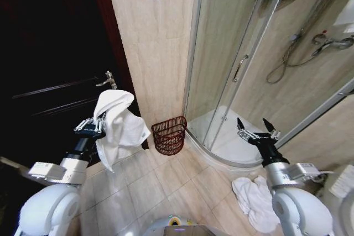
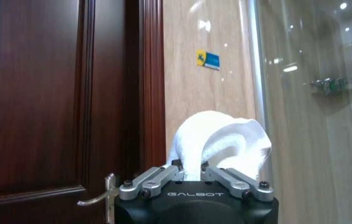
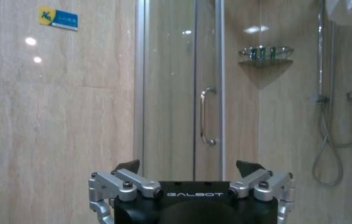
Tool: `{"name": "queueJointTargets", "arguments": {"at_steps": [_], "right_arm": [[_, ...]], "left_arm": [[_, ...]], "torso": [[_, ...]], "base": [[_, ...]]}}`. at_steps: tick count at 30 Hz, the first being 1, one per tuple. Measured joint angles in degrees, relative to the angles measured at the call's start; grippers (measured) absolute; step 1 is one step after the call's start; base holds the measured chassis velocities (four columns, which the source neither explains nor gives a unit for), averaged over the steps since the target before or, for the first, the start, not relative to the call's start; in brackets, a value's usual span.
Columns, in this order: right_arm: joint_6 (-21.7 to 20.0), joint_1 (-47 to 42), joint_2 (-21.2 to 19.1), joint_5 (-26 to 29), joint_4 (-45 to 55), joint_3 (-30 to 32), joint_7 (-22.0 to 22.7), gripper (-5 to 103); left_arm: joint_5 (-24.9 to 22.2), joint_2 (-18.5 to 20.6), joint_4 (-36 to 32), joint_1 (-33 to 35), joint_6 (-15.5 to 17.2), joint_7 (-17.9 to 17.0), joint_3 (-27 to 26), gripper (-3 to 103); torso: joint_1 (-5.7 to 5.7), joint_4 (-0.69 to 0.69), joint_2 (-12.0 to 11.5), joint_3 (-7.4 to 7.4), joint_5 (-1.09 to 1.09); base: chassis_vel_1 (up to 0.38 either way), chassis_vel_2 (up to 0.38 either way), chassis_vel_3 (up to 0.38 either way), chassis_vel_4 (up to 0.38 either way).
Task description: Discard the used towel into the hamper.
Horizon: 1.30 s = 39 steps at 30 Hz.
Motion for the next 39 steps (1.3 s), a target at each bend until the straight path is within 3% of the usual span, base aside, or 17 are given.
{"name": "queueJointTargets", "arguments": {"at_steps": [26,39], "right_arm": [[0.8,-0.3,0.3,-0.5,-0.1,-0.4,-0.1,100],[0.8,-0.1,0.6,-0.8,-0.1,-1.0,-0.5,100]], "left_arm": [[0.2,0.1,0.6,-0.1,-0.1,0.7,0.2,7],[0.4,0.5,2.4,-0.3,-1.7,2.0,0.5,7]], "torso": [[0.01,0.0,0.0,0.0,0.01],[0.0,0.0,0.0,0.0,0.0]], "base": [[-0.08,0.076,0.08,-0.082],[-0.071,0.071,0.072,-0.069]]}}
